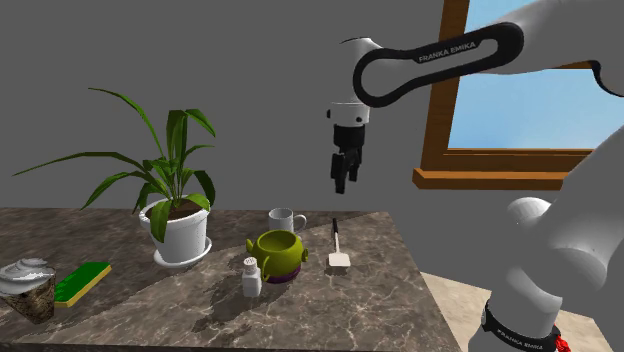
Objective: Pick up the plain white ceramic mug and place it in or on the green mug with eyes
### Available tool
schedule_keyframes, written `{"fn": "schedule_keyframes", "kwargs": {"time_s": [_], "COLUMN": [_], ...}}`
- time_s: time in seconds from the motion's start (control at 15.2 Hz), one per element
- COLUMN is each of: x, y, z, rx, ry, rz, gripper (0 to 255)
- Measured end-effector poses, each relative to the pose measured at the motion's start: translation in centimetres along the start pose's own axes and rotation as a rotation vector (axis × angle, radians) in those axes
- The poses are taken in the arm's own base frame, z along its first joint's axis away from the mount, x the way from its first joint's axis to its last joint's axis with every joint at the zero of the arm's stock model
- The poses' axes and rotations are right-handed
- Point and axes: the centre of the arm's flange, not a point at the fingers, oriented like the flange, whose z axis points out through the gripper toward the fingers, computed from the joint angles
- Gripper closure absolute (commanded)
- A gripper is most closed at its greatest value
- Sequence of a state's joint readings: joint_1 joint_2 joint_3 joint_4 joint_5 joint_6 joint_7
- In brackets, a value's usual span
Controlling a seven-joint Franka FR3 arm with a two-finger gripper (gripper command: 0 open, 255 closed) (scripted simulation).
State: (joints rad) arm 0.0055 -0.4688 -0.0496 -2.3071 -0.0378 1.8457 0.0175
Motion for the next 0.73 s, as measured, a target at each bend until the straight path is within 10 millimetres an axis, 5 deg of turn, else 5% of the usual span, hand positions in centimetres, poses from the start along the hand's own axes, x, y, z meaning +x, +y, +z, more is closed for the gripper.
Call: {"fn": "schedule_keyframes", "kwargs": {"time_s": [0.73], "x": [12.3], "y": [-1.2], "z": [7.0], "rx": [0.0], "ry": [0.035], "rz": [0.01], "gripper": [0]}}
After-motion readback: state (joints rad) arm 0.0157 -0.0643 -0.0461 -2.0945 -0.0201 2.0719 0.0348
